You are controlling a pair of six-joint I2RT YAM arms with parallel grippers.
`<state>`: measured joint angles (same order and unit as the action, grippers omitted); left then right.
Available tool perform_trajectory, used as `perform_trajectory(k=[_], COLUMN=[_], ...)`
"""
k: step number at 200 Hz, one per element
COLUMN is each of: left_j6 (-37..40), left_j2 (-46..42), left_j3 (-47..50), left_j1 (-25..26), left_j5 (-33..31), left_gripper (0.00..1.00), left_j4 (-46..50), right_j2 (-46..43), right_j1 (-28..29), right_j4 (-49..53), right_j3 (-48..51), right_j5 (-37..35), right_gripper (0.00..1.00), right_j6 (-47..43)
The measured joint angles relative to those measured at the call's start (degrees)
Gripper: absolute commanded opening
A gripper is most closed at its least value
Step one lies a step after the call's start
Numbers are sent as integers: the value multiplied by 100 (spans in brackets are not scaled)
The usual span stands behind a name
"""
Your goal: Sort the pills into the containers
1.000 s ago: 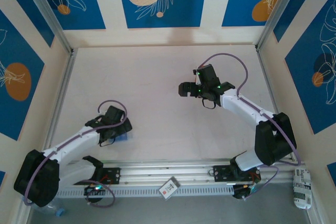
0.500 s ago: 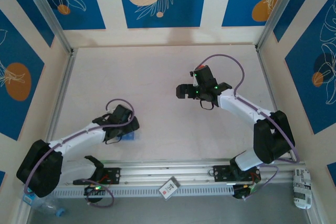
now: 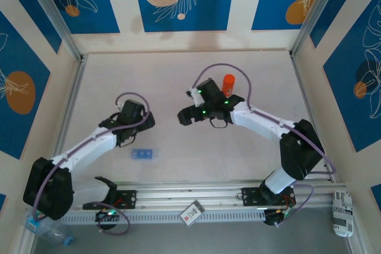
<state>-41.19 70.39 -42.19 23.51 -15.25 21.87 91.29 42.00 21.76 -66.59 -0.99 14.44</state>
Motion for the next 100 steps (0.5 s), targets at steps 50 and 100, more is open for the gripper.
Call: perform_trajectory(k=[50, 100], left_j6=[662, 664], left_j2=[887, 1788], left_j3=[-907, -1694], left_j1=[-1290, -2243], left_j5=[487, 1375], left_gripper=[100, 100], left_j4=[-164, -297], right_j2=[901, 1840], right_j1=[1012, 1661], right_j4=[271, 557], right_j3=[-678, -1478], right_j5=[457, 619], right_gripper=[87, 88], right_j6=[-813, -1480])
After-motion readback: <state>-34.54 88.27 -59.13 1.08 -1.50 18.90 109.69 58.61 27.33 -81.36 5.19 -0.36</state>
